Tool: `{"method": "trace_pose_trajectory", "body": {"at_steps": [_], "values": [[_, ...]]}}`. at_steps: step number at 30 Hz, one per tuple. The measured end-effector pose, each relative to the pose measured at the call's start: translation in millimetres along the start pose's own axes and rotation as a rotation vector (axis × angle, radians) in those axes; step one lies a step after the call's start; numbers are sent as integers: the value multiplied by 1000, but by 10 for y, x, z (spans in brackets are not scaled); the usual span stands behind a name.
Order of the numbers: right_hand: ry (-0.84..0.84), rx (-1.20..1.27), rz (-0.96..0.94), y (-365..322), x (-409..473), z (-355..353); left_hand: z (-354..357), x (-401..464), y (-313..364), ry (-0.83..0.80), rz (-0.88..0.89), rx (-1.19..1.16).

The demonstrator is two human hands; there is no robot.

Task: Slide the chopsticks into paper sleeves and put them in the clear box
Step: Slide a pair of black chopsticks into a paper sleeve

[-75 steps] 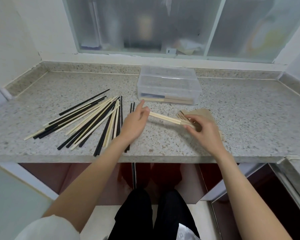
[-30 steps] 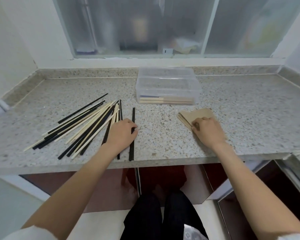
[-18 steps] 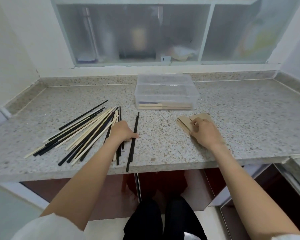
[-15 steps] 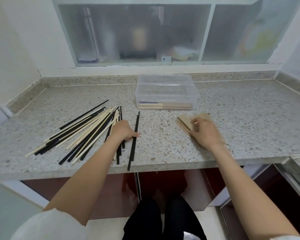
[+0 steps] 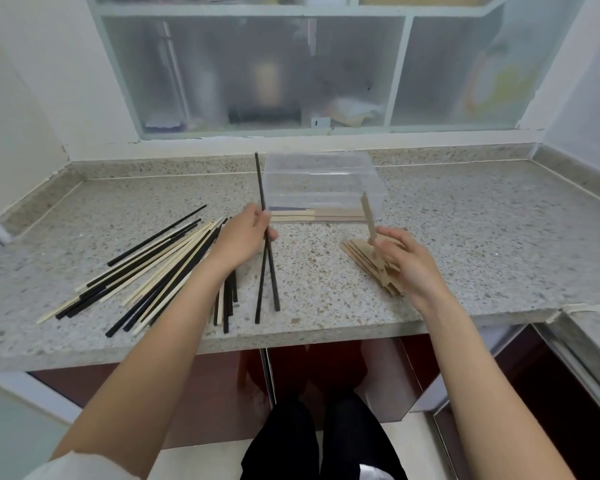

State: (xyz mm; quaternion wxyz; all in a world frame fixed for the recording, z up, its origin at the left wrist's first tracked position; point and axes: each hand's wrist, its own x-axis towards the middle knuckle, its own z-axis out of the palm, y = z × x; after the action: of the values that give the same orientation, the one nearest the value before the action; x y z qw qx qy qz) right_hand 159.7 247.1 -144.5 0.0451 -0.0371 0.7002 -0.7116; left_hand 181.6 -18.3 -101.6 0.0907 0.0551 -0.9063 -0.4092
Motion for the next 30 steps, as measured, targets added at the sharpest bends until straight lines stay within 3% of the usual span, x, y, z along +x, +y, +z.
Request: {"method": "trace_pose_trajectory", "body": {"at_steps": [2, 4, 7, 10, 18, 30], "values": [[-114, 432, 151, -10, -71, 60, 24, -153, 100, 16, 117, -80], [-177, 721, 279, 48, -125, 129, 57, -315, 150, 22, 222, 12], [-183, 871, 336, 186, -191, 227, 119, -470, 69, 37, 331, 242], [-119, 961, 324, 318, -224, 301, 180, -591, -99, 9, 353, 309], [4, 965, 60, 343, -317, 273, 164, -697, -352, 23, 273, 310], [-107, 792, 35, 206, -378, 309, 273, -643, -257, -55, 262, 196]]}}
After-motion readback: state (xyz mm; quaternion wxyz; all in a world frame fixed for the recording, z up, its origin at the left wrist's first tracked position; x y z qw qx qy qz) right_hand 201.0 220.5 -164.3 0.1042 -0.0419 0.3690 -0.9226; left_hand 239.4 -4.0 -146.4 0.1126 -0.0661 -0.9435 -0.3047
